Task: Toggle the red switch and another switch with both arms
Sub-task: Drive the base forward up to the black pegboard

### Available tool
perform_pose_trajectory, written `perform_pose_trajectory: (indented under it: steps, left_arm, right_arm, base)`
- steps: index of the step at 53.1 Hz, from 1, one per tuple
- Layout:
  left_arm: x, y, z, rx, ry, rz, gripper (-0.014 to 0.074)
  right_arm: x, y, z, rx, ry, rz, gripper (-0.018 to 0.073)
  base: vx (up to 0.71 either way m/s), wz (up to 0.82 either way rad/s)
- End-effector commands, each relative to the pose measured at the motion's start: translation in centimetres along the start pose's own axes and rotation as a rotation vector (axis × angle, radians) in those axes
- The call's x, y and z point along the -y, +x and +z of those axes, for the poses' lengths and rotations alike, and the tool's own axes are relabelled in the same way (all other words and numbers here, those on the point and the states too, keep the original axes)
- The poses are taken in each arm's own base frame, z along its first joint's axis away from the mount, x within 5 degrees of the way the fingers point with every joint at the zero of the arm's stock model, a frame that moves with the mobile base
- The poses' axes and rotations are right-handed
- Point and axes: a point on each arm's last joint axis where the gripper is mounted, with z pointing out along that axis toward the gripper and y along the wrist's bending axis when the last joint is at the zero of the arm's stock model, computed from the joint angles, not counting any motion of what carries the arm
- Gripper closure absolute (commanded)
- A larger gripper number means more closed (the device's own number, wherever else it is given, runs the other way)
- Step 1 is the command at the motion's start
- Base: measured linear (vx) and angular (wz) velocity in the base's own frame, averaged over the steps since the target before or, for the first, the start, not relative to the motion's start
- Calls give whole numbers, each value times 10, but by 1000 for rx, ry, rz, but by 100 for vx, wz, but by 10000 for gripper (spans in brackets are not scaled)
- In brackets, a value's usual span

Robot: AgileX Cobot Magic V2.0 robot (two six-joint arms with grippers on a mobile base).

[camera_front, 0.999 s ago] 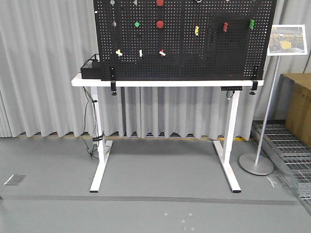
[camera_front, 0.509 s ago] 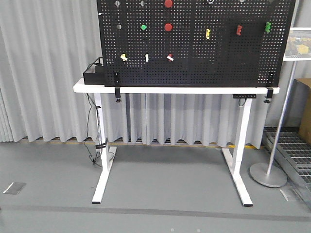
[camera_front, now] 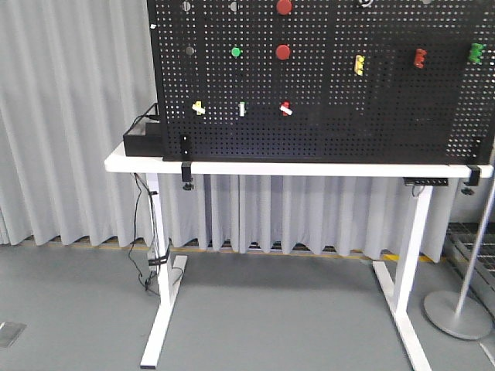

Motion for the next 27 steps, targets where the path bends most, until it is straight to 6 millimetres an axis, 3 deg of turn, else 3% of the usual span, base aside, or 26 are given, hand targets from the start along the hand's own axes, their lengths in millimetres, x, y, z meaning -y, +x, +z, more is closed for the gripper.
perform_pose_trajectory:
  steps: [1,27]
  left_arm:
    - [-1,-2,-1,79,-10,-5,594]
    - [-1,-2,-1,79,-10,-5,594]
  right_arm:
    - [0,-6,-1,85,4,-12,566]
    - [0,-6,-1,85,4,-12,566]
  base:
    - [48,4]
    - [44,0]
